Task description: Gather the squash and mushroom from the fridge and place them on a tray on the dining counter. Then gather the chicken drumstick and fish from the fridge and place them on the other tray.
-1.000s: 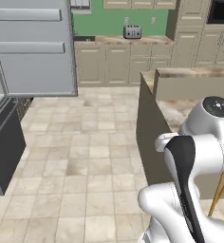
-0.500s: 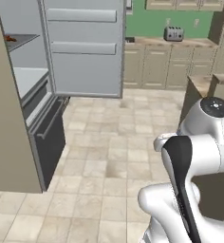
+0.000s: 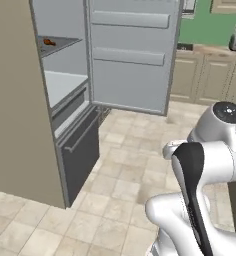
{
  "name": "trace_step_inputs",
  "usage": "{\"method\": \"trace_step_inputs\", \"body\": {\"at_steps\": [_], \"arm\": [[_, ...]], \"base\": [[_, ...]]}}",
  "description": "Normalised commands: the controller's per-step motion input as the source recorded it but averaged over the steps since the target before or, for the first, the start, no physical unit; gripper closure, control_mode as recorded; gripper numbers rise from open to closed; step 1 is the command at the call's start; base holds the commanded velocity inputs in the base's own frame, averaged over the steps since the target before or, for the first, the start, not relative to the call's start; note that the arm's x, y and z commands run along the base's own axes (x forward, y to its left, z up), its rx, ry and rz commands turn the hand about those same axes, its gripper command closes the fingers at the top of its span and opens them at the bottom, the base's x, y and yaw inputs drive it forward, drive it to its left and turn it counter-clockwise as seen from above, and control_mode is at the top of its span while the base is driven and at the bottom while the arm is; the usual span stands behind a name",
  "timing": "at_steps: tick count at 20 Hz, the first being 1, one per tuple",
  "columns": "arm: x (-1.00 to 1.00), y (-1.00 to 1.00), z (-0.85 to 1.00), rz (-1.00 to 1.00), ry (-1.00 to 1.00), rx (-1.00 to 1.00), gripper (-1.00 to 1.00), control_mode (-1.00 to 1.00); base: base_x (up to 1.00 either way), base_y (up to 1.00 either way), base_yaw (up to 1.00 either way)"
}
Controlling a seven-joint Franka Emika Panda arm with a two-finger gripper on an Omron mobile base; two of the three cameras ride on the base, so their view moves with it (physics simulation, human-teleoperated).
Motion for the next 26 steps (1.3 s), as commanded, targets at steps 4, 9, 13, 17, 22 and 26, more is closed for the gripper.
{"method": "trace_step_inputs", "body": {"at_steps": [4,9,13,17,22,26], "arm": [[0.00,0.00,0.00,0.00,0.00,0.00,-1.00,1.00],[0.00,0.00,0.00,0.00,0.00,0.00,-1.00,1.00],[0.00,0.00,0.00,0.00,0.00,0.00,-1.00,1.00],[0.00,0.00,0.00,0.00,0.00,0.00,-1.00,1.00],[0.00,0.00,0.00,0.00,0.00,0.00,-1.00,1.00],[0.00,0.00,0.00,0.00,0.00,0.00,-1.00,1.00]], "base": [[0.77,0.00,0.44],[0.74,-0.02,0.45],[0.49,-0.20,0.42],[0.36,-0.41,0.37],[0.35,-0.44,0.36],[0.39,-0.43,0.35]]}}
